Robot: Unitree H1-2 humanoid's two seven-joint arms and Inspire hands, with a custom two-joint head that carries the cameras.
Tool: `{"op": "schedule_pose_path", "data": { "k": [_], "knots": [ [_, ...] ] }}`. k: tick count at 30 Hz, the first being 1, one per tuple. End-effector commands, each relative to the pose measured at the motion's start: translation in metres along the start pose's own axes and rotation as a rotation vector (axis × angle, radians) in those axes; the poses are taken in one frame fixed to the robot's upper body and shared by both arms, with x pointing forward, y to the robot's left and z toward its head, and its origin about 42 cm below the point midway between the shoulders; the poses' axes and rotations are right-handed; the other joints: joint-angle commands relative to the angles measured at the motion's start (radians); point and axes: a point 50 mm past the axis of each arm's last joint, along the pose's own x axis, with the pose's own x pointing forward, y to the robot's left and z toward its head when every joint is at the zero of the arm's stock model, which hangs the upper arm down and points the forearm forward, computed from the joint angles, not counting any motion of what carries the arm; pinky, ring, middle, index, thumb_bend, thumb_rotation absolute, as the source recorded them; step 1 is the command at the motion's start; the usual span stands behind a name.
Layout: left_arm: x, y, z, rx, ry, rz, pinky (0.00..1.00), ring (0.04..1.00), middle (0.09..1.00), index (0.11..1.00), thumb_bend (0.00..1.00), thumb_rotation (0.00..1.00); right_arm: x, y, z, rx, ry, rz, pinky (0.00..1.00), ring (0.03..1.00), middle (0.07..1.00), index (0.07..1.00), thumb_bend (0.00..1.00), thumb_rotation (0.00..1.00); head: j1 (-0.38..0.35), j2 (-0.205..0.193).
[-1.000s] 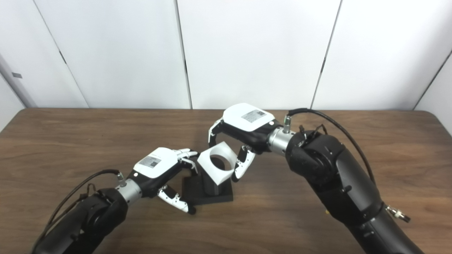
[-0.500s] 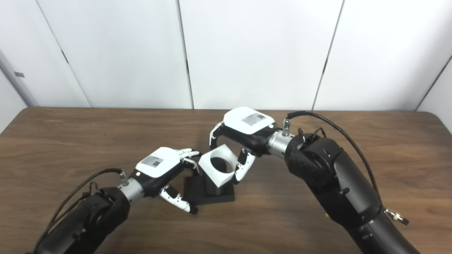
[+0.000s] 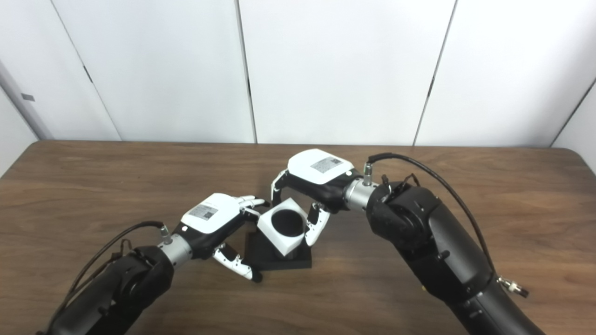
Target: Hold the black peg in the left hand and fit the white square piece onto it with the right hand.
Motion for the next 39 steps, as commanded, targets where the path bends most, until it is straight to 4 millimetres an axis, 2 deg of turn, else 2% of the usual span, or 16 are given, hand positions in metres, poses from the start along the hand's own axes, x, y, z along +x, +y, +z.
{"op": "schedule_pose_path", "data": {
  "k": [1,7,13,14,15,18,39],
  "knots": [
    [0.001,-0.03,0.011,0.023,-0.01,-0.133,0.84,0.908,0.901,0.489,0.52,0.07,0.004,-0.013,0.005,-0.038,-0.028,-0.029,0.85,0.818,0.75,0.475,0.52,0.14,0.003,0.003],
    [0.002,-0.031,0.011,0.02,-0.007,-0.135,0.84,0.912,0.904,0.489,0.52,0.07,0.009,-0.012,0.009,-0.048,-0.029,-0.006,0.86,0.824,0.754,0.475,0.52,0.14,0.006,0.003],
    [0.002,-0.03,0.012,0.022,-0.005,-0.139,0.85,0.916,0.906,0.489,0.52,0.07,0.009,-0.014,0.01,-0.053,0.005,0.098,0.91,0.836,0.781,0.492,0.52,0.16,0.003,0.005],
    [0.002,-0.03,0.012,0.024,-0.005,-0.14,0.85,0.916,0.906,0.489,0.52,0.07,0.009,-0.014,0.009,-0.046,0.01,0.105,0.9,0.838,0.79,0.595,0.74,0.28,0.004,0.006],
    [0.002,-0.03,0.012,0.025,-0.004,-0.141,0.85,0.916,0.906,0.489,0.52,0.07,0.009,-0.014,0.008,-0.04,0.014,0.108,0.9,0.839,0.797,0.642,0.83,0.32,0.004,0.006],
    [0.002,-0.03,0.012,0.02,-0.006,-0.135,0.85,0.915,0.906,0.489,0.52,0.07,0.007,-0.012,0.006,-0.032,0.021,0.107,0.89,0.844,0.809,0.689,0.92,0.35,0.002,0.006],
    [0.002,-0.028,0.009,0.008,-0.007,-0.124,0.85,0.922,0.912,0.485,0.52,0.07,0.003,-0.015,-0.002,-0.038,0.041,0.094,0.88,0.86,0.832,0.726,0.91,0.33,0.0,0.007]
  ]
}}
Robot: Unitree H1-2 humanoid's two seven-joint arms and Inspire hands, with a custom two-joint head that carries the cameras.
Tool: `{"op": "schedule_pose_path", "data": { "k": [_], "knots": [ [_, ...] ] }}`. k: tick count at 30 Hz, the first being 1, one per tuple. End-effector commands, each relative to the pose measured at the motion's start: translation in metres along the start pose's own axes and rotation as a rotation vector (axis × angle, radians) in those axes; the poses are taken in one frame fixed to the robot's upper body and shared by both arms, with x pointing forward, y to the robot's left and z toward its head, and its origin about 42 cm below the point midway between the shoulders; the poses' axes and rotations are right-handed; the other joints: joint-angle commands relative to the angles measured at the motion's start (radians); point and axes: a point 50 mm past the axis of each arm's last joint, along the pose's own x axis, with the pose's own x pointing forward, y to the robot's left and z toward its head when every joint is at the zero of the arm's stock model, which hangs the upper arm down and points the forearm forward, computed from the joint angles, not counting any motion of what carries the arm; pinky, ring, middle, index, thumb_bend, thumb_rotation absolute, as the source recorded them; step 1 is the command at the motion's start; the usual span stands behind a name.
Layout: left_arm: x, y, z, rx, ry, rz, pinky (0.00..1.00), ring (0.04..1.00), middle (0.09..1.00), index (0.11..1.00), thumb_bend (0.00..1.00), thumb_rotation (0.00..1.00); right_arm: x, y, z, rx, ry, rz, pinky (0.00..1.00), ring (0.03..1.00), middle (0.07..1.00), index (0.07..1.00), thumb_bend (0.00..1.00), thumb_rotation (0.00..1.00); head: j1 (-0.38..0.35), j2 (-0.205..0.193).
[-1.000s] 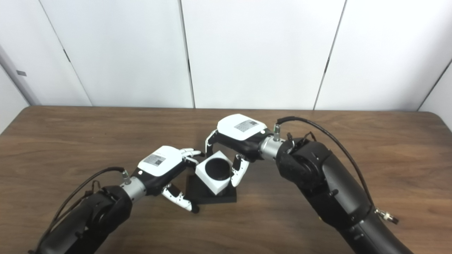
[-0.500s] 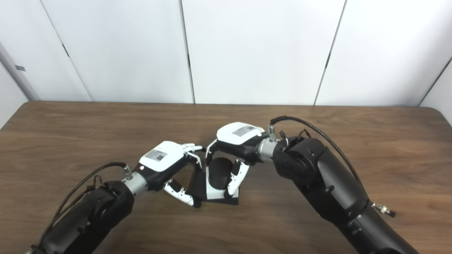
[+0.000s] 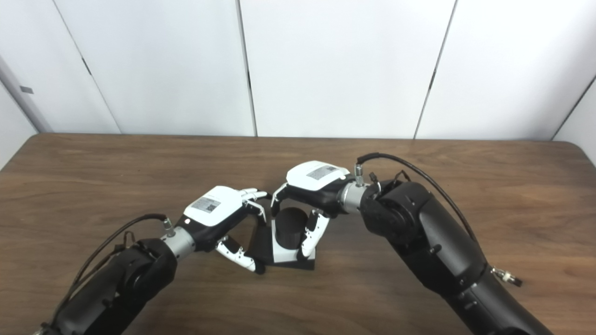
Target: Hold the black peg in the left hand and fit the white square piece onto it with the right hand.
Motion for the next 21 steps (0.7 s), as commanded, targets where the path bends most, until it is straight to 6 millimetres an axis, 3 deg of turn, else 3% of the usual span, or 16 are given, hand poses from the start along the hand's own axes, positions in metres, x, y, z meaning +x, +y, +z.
{"op": "schedule_pose_path", "data": {
  "k": [1,12,21],
  "knots": [
    [-0.001,-0.029,0.007,0.006,-0.003,-0.128,0.85,0.922,0.912,0.486,0.52,0.07,-0.007,-0.026,-0.005,-0.03,0.006,-0.075,0.88,0.861,0.834,0.734,0.91,0.33,0.0,0.001],
    [-0.002,-0.028,0.004,0.004,0.002,-0.132,0.86,0.923,0.91,0.486,0.52,0.07,-0.041,-0.045,-0.036,0.004,0.11,-0.153,0.84,0.859,0.849,0.765,0.89,0.21,-0.006,0.002],
    [-0.005,-0.028,0.003,0.01,0.003,-0.135,0.86,0.923,0.909,0.486,0.52,0.07,-0.077,-0.044,-0.063,0.067,0.194,-0.247,0.83,0.857,0.866,0.756,0.79,0.14,-0.015,0.002]
  ]
}}
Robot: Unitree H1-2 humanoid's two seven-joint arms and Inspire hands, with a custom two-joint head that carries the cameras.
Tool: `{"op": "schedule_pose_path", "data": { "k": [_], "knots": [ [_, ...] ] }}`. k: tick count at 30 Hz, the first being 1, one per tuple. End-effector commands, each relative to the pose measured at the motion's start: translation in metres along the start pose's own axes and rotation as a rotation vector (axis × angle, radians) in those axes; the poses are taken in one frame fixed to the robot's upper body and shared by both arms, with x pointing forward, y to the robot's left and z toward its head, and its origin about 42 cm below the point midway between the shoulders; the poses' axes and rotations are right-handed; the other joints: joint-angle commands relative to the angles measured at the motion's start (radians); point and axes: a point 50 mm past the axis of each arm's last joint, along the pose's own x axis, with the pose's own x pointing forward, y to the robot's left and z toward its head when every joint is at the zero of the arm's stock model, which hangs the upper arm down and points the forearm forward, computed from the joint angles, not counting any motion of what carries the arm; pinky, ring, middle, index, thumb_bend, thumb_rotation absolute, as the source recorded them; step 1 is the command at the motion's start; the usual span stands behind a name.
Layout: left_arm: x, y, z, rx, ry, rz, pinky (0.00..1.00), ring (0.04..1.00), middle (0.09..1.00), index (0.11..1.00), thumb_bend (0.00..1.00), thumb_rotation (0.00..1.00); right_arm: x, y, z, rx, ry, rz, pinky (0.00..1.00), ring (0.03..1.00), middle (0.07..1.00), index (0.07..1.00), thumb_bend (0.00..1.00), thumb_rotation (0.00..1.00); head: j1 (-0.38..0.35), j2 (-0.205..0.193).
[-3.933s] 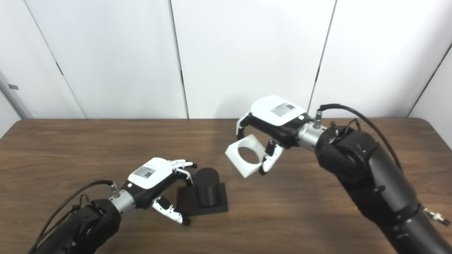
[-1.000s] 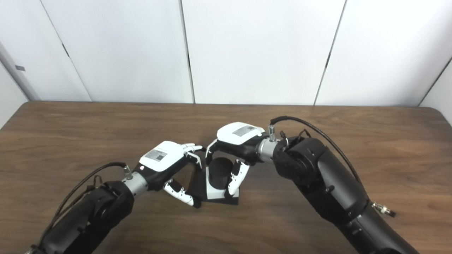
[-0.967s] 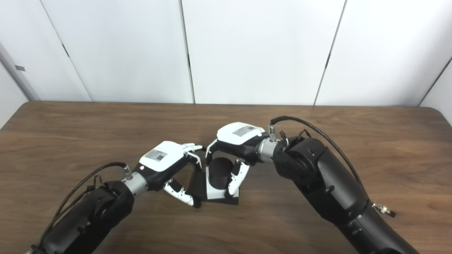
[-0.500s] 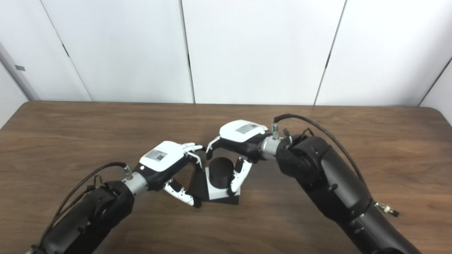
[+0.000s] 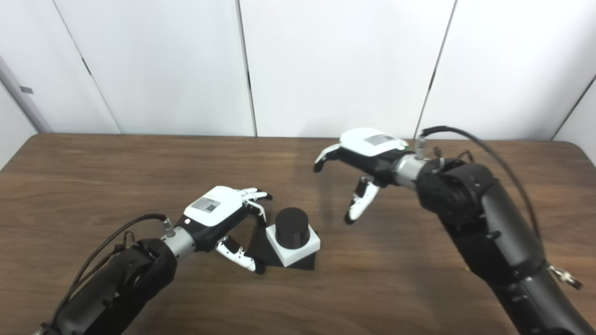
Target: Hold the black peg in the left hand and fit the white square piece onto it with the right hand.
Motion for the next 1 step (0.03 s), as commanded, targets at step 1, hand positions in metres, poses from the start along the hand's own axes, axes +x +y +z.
{"op": "schedule_pose_path", "data": {
  "k": [1],
  "knots": [
    [-0.005,-0.0274,0.003,0.01,0.003,-0.136,0.86,0.927,0.913,0.487,0.52,0.07,-0.0104,-0.0223,-0.002,-0.013,-0.004,-0.102,0.82,0.858,0.863,0.753,0.77,0.14,-0.002,0.003]
  ]
}}
